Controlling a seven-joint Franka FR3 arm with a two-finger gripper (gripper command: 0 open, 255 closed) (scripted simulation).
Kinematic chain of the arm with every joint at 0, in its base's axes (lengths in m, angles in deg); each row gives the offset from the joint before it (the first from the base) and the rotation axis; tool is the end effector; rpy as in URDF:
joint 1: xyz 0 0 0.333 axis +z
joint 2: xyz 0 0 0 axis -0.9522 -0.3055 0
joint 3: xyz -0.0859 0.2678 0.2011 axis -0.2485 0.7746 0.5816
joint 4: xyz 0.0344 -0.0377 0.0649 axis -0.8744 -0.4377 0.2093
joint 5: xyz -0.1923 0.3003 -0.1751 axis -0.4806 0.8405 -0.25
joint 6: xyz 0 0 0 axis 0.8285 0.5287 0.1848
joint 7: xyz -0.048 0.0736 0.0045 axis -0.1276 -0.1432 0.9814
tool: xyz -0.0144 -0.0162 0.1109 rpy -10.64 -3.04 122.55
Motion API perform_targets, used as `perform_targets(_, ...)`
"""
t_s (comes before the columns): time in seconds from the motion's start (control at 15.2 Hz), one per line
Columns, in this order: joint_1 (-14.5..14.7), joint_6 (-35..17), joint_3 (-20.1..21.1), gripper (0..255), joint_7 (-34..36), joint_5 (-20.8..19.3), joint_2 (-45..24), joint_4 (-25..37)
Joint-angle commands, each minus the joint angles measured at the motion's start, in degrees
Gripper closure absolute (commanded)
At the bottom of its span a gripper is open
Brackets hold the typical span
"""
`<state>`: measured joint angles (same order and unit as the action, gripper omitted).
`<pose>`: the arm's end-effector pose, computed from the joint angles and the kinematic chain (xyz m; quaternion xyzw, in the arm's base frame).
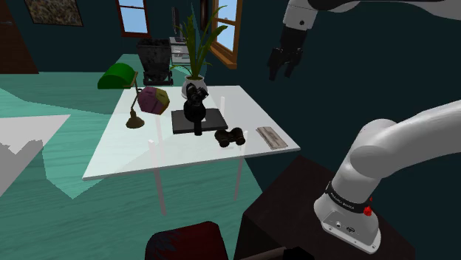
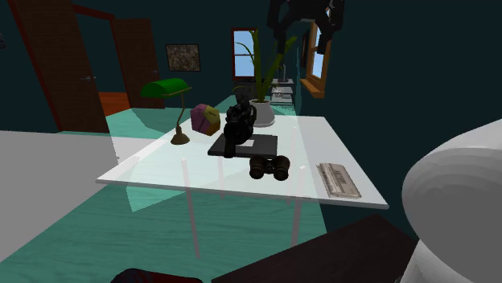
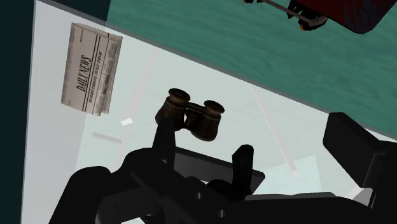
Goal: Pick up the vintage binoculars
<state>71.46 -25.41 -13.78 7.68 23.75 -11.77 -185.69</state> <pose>0.3166 0.0045 0.6107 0.9968 -0.0612 0.0522 0.0011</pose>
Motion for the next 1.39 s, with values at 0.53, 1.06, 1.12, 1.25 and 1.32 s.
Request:
perform_targets(0.53,-1.73,-17.1,1.46,0,2.97,-2.26,-7.57,-9.02)
perform_targets(1.06,-4.53,-34.53,2.97,0,7.58,-6.37,-20.98,-12.67)
perform_targets(1.12,-4.99,-36.62,3.17,0,8.36,-7.14,-23.01,-12.71)
perform_targets(1.25,-5.99,-40.68,3.59,0,10.14,-8.95,-27.25,-12.5)
perform_targets(1.32,-6.51,-42.62,3.78,0,11.16,-10.01,-29.44,-12.25)
